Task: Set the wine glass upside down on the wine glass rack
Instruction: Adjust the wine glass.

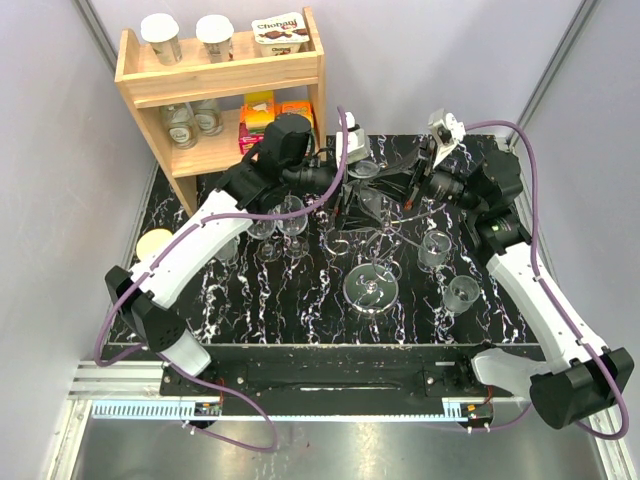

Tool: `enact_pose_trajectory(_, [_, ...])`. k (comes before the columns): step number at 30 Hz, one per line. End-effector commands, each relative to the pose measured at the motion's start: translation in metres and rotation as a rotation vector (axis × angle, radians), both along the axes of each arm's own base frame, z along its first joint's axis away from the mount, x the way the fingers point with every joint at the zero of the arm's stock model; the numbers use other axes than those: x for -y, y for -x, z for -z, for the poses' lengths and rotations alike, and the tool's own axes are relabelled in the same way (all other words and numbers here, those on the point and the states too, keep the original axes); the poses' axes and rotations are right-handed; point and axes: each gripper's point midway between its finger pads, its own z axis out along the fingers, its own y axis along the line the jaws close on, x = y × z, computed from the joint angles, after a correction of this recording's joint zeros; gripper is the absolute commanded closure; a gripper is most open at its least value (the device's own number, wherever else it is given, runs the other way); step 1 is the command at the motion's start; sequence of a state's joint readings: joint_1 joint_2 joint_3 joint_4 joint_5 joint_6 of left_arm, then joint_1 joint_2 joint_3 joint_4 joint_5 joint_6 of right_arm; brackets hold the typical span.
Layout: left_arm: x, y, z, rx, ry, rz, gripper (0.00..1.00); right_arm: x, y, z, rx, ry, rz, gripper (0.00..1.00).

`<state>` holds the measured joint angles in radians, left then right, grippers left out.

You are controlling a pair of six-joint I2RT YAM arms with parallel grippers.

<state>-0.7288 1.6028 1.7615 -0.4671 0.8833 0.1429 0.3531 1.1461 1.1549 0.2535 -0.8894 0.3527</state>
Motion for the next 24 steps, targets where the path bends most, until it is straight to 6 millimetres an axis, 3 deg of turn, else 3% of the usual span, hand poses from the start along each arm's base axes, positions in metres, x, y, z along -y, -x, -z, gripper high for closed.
enact_pose_trajectory(1, [0.018, 0.024, 0.0, 0.06, 0.03, 0.083, 0.01, -0.011, 0.013, 0.016, -0.015, 0.037, -0.079, 1.0])
enact_pose_trajectory(7, [0.013, 0.017, 0.003, 0.082, 0.019, 0.042, 0.01, -0.009, 0.017, 0.013, 0.006, 0.045, -0.08, 1.0])
enact_pose_trajectory(16, [-0.004, -0.006, -0.008, 0.027, 0.079, -0.033, 0.01, -0.006, 0.022, 0.004, 0.027, 0.045, -0.084, 1.0])
enact_pose_trajectory(24, [-0.014, -0.015, -0.013, -0.03, 0.119, -0.055, 0.01, -0.004, 0.025, 0.0, 0.038, 0.043, -0.087, 1.0])
